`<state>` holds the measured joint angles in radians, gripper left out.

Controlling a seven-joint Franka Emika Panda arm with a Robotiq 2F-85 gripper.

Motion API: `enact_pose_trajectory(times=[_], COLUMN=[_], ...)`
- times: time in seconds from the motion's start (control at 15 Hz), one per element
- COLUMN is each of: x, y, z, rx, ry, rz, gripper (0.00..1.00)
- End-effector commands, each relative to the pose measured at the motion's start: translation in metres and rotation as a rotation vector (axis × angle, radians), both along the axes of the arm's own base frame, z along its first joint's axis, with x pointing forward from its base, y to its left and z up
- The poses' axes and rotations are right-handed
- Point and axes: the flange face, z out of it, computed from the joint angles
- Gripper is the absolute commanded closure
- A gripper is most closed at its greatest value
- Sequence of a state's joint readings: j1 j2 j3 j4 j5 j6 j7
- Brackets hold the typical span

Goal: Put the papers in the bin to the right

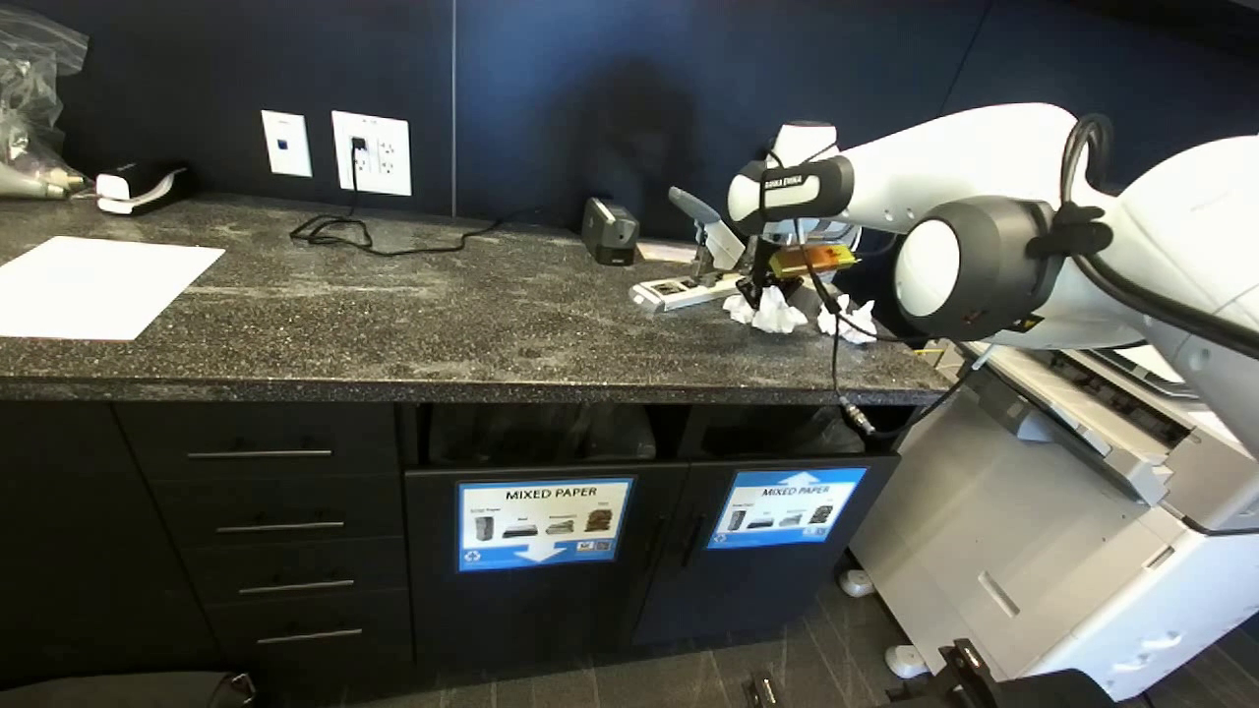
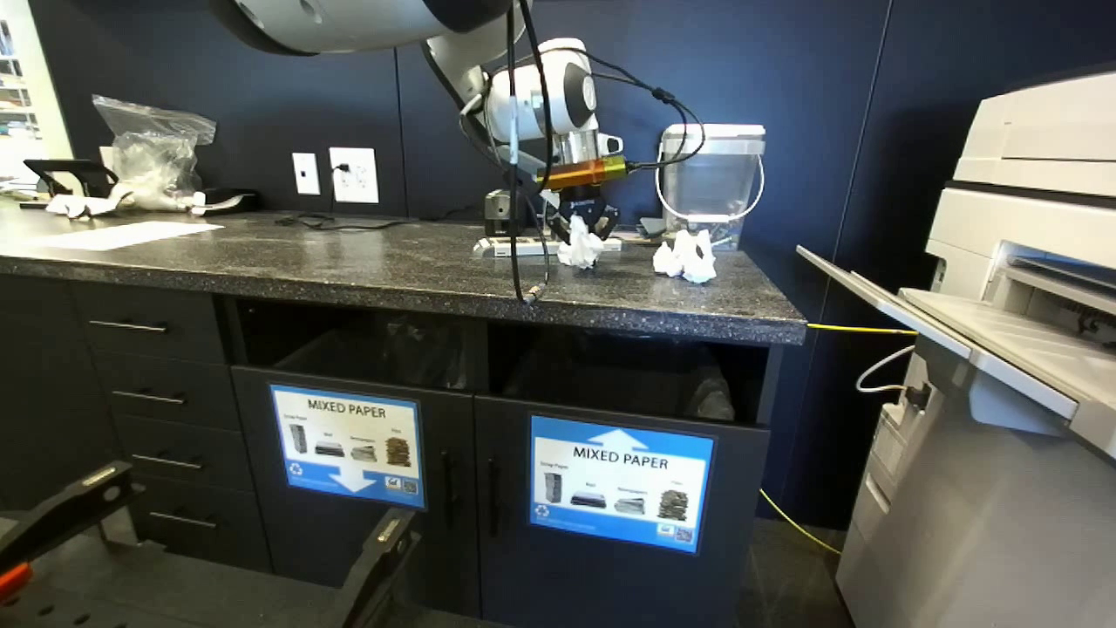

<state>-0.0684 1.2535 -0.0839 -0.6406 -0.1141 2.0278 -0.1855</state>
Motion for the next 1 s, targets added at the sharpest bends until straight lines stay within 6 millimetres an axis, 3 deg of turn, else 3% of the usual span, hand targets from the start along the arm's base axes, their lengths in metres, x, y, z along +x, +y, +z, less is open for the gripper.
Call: enact_pose_trajectory(times=[0.0,0.6,0.93], x=[-0.011,-0.021,-0.036], y=[-0.01,-0.062,-0.066], z=[-0.004,-0.004,-0.016], rx=[0.021,0.136,0.232], ry=[0.104,0.063,0.048], rz=[0.002,-0.081,-0.113], gripper=[0.93,0.94,0.94])
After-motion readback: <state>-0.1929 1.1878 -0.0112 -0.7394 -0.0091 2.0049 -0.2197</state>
